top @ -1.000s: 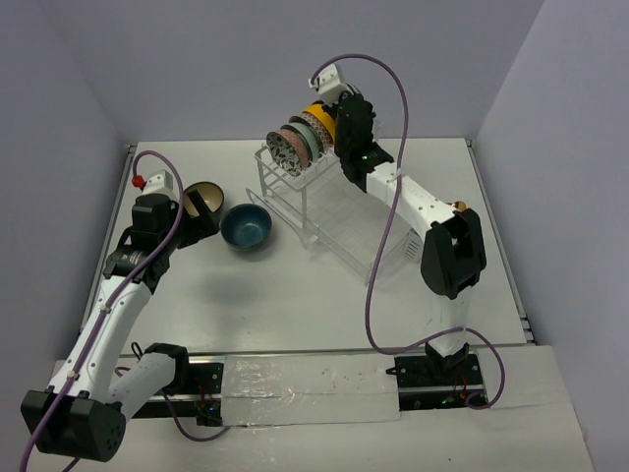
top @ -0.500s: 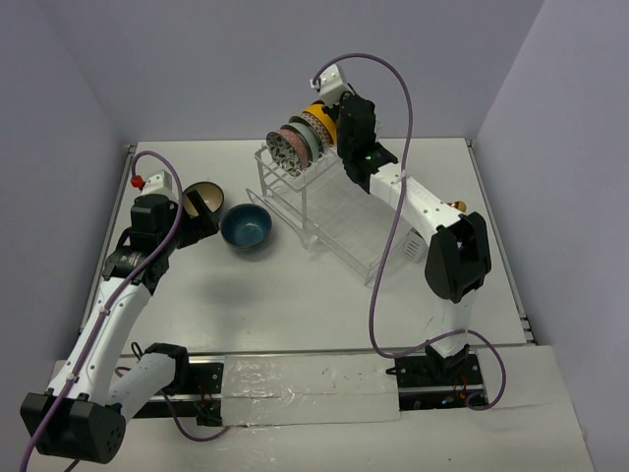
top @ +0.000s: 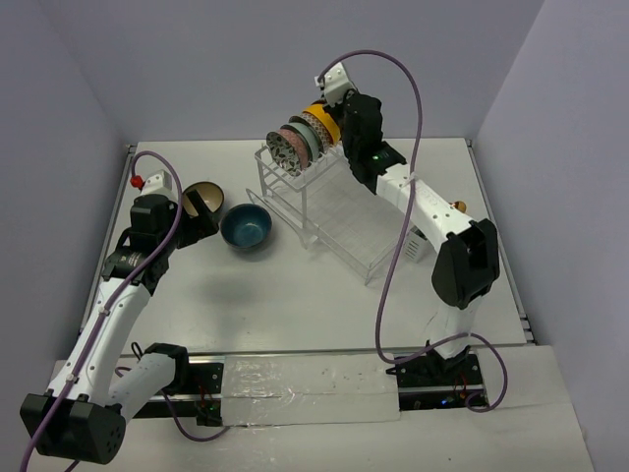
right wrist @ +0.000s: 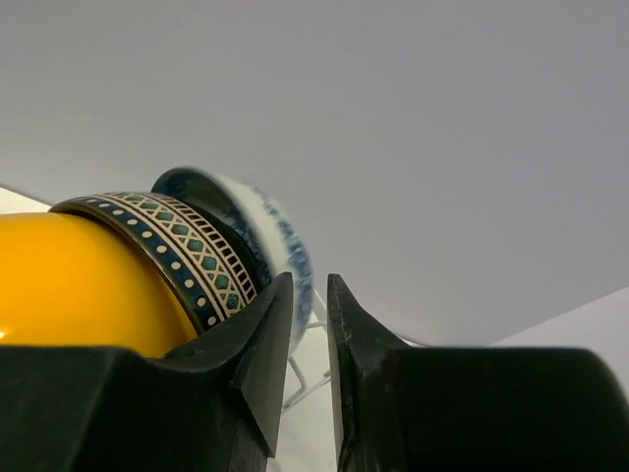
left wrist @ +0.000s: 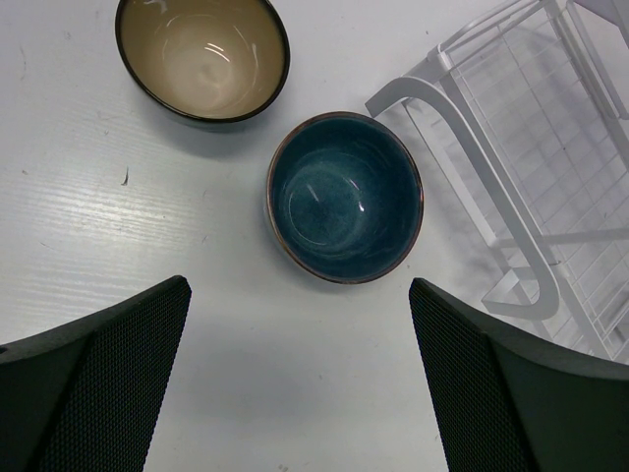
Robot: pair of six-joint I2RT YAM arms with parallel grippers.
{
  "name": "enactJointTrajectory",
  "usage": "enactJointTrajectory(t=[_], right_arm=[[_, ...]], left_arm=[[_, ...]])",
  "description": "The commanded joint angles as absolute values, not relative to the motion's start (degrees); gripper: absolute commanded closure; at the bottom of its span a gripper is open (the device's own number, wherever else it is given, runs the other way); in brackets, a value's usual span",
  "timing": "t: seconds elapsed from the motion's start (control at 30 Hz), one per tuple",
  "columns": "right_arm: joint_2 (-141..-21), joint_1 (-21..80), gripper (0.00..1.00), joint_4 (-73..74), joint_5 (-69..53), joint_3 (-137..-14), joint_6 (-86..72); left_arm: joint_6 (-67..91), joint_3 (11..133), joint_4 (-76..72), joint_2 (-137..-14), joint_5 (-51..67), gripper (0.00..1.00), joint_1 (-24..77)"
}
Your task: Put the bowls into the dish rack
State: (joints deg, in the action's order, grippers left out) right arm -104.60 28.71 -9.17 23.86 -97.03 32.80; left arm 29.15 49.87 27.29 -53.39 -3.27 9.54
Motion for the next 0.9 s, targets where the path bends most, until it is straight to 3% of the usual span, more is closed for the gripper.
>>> enactJointTrajectory(t=[0.0, 0.33, 0.43, 0.77, 0.87], right_arm=[[-99.7, 28.3, 0.71, -10.1, 22.0, -97.2, 30.9], [-94.9, 28.3, 0.66, -8.8, 21.9, -94.1, 28.0], [-90.7, 28.3, 0.6, -6.6, 22.7, -92.7, 24.6], [-71.1, 28.4, 0.14, -3.0, 19.5, -75.7, 10.5], [-64.3, 28.4, 0.09, -3.5, 18.7, -68.6, 6.3]], left_arm=[[27.9, 49.7, 25.6, -52.2, -2.6, 0.02, 9.1], [28.3, 49.6, 25.8, -52.5, -2.7, 0.02, 9.1], [28.8, 49.6, 26.0, -53.3, -2.5, 0.01, 8.8], [32.3, 50.3, 27.9, -58.3, -1.7, 0.01, 8.7], [34.3, 50.7, 28.9, -60.1, -3.1, 0.01, 8.7]])
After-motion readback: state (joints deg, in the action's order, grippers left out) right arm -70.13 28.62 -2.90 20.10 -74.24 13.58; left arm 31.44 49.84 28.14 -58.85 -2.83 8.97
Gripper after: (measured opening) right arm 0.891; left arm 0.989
